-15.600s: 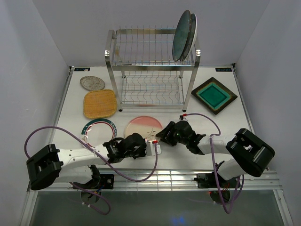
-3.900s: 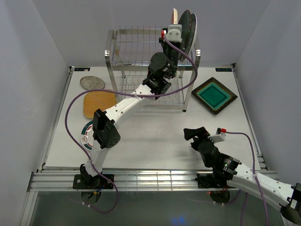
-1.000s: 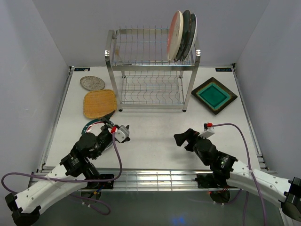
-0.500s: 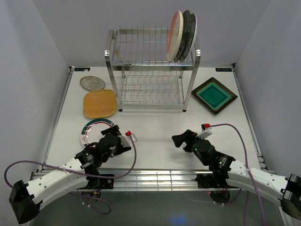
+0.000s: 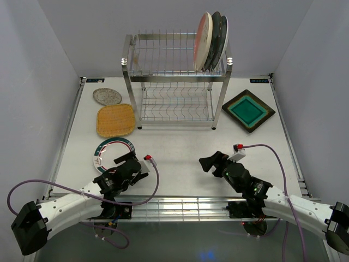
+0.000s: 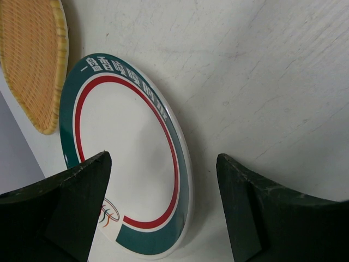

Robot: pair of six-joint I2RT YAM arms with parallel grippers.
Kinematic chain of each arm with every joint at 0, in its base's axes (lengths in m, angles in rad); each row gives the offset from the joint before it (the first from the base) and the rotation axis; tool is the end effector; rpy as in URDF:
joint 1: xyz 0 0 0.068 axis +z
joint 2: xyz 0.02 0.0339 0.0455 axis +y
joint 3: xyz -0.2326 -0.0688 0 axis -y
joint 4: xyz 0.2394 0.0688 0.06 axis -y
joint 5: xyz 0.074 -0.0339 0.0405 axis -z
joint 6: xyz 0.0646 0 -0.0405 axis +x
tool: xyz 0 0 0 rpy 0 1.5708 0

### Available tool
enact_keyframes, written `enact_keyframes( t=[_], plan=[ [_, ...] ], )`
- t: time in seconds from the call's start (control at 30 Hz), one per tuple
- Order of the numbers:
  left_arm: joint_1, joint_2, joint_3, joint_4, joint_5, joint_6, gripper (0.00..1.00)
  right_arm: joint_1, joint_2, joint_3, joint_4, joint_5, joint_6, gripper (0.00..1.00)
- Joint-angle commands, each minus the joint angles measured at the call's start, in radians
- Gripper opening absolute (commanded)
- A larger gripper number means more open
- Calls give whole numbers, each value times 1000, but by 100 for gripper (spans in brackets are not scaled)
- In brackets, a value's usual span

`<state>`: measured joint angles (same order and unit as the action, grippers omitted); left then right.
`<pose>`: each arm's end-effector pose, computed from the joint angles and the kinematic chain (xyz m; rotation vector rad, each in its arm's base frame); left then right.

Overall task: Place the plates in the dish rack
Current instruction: Pick up the plate at the center of the board.

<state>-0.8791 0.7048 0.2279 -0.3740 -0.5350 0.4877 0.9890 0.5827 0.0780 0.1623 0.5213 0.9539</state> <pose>0.1328 -0.1087 0.1102 1.2703 1.9362 0.4507 0.1295 0.1384 0.1346 0.3273 1.9257 0.8290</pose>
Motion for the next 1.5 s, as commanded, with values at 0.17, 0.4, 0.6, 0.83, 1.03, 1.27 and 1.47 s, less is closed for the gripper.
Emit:
enact_keyframes(
  t=[0.17,0.4,0.6,0.83,1.03,1.27,1.47],
  plan=[
    [2,33,-44,70,-134,-34,82,4,5,-17,69,-9,2,98],
    [2,104,-58,107,-148,-43,63,4,-7,-20,65,-9,2,98],
    [-6,159,-79,145,-164,-31,49,4,-27,-15,49,-7,-1,98],
    [-14,107,-104,162,-168,2,39,4,-32,-18,54,-10,0,98],
    [-27,39,-119,161,-180,25,26,4,-15,-14,68,-20,2,98],
    [-35,2,-116,162,-229,66,13,4,16,-4,83,-35,5,98],
    [-37,-56,-78,162,-261,107,0,4,16,-4,85,-49,11,98]
  ],
)
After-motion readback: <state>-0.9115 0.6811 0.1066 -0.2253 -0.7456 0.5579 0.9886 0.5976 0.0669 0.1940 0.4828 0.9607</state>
